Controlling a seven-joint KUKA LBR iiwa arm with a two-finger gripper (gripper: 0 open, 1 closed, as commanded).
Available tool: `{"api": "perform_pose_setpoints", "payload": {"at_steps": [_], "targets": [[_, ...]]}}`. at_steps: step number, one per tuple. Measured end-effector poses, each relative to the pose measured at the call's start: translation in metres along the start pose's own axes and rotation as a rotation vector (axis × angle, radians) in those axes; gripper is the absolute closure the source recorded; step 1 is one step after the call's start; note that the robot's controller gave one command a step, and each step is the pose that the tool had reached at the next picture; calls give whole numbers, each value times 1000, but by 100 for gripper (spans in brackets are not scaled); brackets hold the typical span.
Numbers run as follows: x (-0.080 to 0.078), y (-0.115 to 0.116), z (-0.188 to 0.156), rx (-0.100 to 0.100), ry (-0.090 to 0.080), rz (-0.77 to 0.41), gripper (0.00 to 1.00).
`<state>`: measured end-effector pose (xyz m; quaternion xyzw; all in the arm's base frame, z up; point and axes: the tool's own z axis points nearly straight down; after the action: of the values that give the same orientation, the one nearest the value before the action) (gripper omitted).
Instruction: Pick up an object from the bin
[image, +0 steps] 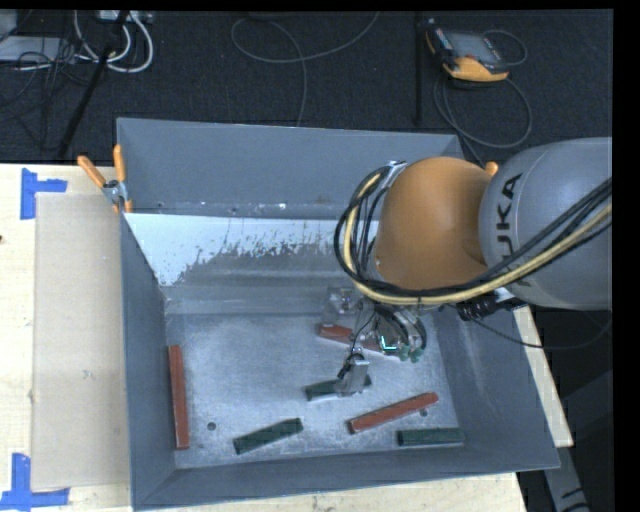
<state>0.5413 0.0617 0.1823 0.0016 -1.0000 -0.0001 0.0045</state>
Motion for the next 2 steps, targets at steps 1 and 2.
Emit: {"api": "perform_pose_setpoints", "payload": {"at_steps": [1, 2], "targets": [[-9, 15, -103, 2, -15, -368, 0], [14, 14, 96, 0, 1, -408, 0]]}}
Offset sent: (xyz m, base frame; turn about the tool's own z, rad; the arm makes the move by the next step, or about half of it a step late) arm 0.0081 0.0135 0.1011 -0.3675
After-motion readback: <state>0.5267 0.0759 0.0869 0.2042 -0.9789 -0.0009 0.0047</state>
